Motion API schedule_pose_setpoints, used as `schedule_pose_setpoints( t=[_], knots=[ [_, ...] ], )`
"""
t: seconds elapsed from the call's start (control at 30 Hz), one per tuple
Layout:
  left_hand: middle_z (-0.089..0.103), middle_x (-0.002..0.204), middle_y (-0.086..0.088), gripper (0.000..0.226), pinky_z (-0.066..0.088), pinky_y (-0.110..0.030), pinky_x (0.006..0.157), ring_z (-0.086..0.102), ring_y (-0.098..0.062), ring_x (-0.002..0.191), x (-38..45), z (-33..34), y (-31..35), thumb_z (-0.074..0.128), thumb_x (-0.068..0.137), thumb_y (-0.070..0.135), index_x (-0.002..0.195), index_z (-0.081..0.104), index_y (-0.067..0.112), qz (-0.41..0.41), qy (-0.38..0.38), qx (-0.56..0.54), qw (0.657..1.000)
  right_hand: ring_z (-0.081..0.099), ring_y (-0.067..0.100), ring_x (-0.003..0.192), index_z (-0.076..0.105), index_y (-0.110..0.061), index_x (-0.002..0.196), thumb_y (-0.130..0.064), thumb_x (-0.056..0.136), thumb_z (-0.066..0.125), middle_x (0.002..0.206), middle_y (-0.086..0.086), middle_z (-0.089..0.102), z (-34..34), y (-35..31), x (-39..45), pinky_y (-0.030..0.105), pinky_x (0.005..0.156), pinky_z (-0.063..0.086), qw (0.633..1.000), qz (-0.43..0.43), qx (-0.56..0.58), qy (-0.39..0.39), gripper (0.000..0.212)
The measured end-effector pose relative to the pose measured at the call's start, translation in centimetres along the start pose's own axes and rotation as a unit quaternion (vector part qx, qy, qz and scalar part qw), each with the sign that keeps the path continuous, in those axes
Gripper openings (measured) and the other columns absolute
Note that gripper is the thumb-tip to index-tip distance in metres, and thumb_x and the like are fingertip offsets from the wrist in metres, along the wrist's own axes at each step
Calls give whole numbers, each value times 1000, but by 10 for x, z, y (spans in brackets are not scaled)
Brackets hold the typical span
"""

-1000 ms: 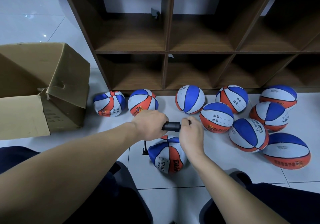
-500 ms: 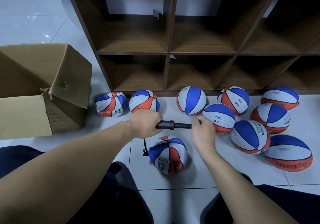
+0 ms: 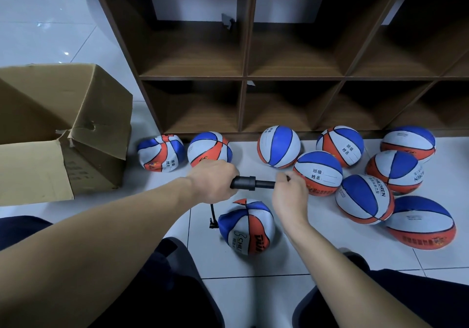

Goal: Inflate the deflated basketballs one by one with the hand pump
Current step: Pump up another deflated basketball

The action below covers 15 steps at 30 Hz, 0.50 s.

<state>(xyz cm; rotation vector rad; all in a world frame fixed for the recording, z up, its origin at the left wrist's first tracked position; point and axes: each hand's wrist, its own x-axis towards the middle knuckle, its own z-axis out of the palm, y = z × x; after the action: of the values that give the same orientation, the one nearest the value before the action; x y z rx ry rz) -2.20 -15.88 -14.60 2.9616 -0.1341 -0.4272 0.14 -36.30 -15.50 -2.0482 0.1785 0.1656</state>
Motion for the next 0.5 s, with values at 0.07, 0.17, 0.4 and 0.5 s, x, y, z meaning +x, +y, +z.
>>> schedule_pose_setpoints(
  t=[0.07,0.17,0.4,0.5],
  knots=[
    [60,67,2,22,51,-36,58,60,-25,64,0,1,5,59,94,34,75,59,22,6,5,2,1000,42,20,65,44,-14,71,-16,101,48,68,-1,46,6,0,-3,39,61,36,1000,3,1,-14,30],
    [61,68,2,21,45,-33,54,59,-23,63,0,3,12,59,95,36,79,61,23,16,9,11,1000,44,22,65,46,-13,74,-20,102,47,68,1,48,12,1,-7,39,62,38,999,5,2,-33,29],
    [58,67,3,22,47,-34,57,59,-24,63,2,8,15,60,95,36,76,57,24,31,7,9,999,46,23,67,43,-18,71,-22,102,47,70,1,49,18,3,-11,37,61,39,999,13,1,-44,32],
    [59,67,3,22,53,-36,60,60,-23,64,3,8,13,60,96,38,78,59,25,36,5,3,999,46,22,67,44,-16,72,-23,103,48,70,0,49,17,3,-8,36,62,39,999,16,-4,-49,32]
  ],
)
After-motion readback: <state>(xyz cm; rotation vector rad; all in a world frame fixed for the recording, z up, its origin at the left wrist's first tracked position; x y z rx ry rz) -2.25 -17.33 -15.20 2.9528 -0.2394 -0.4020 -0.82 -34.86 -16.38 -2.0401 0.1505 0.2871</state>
